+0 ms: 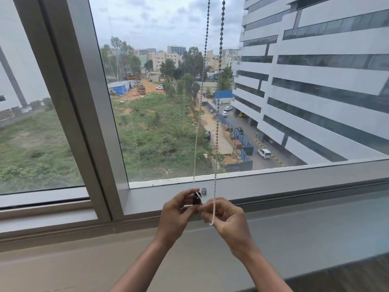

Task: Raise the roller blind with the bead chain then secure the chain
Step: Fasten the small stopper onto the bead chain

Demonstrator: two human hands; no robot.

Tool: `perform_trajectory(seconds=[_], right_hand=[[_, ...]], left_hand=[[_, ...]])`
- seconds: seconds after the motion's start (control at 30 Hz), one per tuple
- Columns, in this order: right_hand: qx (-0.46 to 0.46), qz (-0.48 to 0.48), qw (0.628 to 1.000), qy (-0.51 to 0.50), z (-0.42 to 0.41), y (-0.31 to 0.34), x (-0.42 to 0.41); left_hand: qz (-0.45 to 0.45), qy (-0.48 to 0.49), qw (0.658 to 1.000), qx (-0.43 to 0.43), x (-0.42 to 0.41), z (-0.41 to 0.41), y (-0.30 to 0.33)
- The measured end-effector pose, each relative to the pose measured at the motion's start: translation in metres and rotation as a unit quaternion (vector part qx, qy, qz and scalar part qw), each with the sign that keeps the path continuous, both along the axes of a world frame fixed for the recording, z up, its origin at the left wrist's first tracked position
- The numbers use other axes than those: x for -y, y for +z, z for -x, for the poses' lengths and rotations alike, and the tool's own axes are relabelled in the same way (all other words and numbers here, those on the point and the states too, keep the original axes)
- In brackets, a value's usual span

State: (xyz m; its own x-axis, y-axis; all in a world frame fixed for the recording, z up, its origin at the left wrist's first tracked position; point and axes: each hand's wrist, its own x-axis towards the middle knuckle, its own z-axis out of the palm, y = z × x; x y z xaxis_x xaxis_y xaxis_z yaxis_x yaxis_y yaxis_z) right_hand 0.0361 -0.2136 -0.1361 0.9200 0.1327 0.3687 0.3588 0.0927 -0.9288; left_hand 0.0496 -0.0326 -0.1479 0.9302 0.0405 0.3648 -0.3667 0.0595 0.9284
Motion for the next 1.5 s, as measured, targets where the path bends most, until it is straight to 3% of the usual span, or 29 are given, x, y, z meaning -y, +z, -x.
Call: perform_trajectory(seconds=[0.17,0.73,1.5], right_hand=[[-0.029,-0.003,0.998,-0.05,-0.005,-0.005,-0.004],[0.044,0.031,0.989,-0.14,-0.014,-0.009,-0.017],[0.014,0.013,0.991,-0.132,-0.028,-0.013,-0.022]], left_hand=[[0.042,-0.01,0.999,-0.012,0.001,-0.004,0.005],[0.067,-0.019,0.997,-0.016,0.005,-0.012,0.01],[0.019,0.002,1.0,0.013,0.003,-0.016,0.015]])
